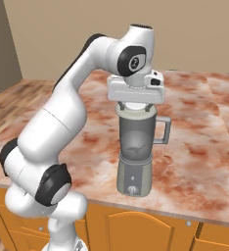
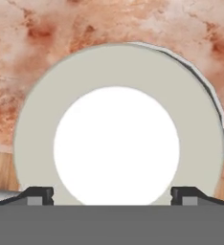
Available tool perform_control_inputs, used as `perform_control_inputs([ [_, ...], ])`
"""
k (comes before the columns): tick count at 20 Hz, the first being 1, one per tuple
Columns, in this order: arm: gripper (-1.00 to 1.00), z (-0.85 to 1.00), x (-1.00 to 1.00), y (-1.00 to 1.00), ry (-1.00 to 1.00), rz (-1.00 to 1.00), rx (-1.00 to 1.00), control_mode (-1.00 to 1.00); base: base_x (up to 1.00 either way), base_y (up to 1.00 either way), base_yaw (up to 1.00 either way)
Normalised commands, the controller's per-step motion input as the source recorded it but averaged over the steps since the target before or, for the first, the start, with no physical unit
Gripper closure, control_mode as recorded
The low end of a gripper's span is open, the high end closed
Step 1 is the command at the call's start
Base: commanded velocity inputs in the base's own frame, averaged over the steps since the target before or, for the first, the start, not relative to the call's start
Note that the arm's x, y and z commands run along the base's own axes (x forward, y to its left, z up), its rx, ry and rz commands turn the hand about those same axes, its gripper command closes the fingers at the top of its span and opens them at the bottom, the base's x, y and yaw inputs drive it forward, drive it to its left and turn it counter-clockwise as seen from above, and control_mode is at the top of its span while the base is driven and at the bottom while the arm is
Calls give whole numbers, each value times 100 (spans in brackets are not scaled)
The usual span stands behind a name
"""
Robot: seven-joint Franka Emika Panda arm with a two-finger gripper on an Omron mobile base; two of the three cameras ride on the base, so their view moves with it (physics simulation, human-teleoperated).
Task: Close the lid blender by securely placing the lid on top.
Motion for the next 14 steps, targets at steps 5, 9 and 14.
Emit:
perform_control_inputs([
  [5,-100,0,-2,0,-5,4,0,-100,0,0,0],
  [9,-100,14,0,-1,-6,1,0,-100,0,0,0],
  [14,-100,37,-24,0,-15,0,0,-100,0,0,0],
])
